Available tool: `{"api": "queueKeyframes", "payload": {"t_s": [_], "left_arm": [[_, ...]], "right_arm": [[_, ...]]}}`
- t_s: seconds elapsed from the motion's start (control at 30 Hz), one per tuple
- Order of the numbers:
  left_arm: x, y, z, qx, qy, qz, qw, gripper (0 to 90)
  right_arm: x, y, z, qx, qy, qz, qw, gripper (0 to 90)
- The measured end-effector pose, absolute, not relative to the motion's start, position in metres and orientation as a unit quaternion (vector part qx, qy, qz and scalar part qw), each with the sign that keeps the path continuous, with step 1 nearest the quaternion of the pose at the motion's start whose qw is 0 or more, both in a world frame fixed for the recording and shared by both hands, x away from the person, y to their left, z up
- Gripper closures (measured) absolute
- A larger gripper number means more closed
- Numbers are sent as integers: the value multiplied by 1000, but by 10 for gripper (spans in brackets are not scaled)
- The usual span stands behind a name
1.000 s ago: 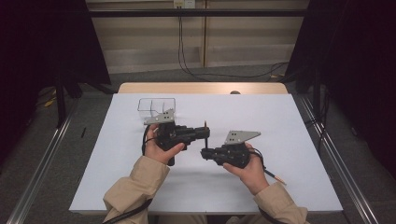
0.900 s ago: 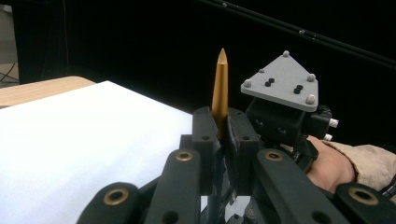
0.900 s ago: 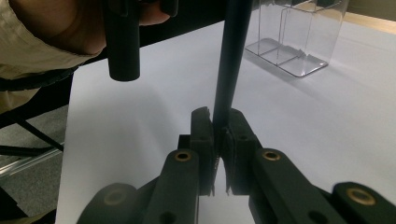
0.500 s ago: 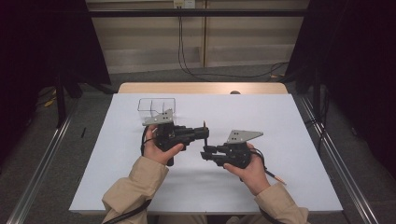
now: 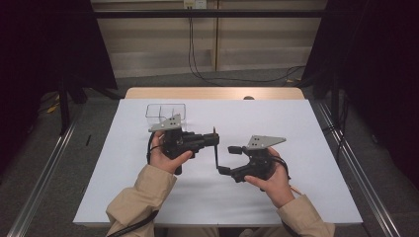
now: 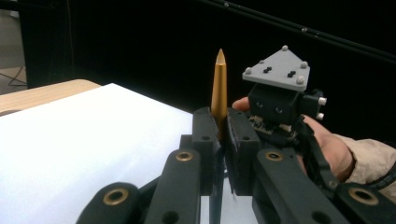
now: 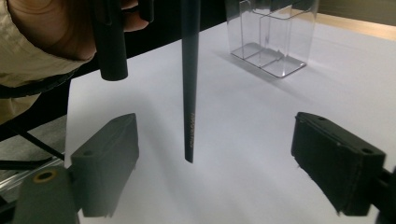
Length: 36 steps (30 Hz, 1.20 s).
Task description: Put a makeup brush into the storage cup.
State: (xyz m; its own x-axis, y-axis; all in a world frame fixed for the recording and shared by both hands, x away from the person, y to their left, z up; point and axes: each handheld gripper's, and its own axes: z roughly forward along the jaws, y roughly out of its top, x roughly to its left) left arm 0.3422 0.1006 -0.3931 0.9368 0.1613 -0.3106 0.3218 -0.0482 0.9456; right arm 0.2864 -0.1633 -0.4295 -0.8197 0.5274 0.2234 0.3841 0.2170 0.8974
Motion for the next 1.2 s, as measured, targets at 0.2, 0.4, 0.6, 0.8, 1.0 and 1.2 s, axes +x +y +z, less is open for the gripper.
{"api": "queueKeyframes", "payload": {"t_s": [0.2, 0.4, 0.6, 0.8, 1.0, 1.2], "left_arm": [[342, 104, -391, 723, 165, -50, 669, 836], [342, 104, -389, 724, 166, -47, 668, 836], [342, 106, -388, 722, 168, -42, 669, 836], [342, 108, -387, 723, 170, -37, 669, 836], [342, 112, -386, 724, 171, -33, 667, 836], [342, 115, -386, 726, 173, -27, 665, 837]], "right_arm": [[283, -178, -425, 296, 774, 555, 78, 71], [279, -192, -424, 289, 764, 571, 79, 52], [275, -201, -423, 292, 765, 567, 91, 49], [272, -211, -422, 296, 757, 574, 100, 39], [269, -220, -423, 298, 757, 572, 108, 38], [267, -230, -424, 299, 758, 568, 116, 37]]}}
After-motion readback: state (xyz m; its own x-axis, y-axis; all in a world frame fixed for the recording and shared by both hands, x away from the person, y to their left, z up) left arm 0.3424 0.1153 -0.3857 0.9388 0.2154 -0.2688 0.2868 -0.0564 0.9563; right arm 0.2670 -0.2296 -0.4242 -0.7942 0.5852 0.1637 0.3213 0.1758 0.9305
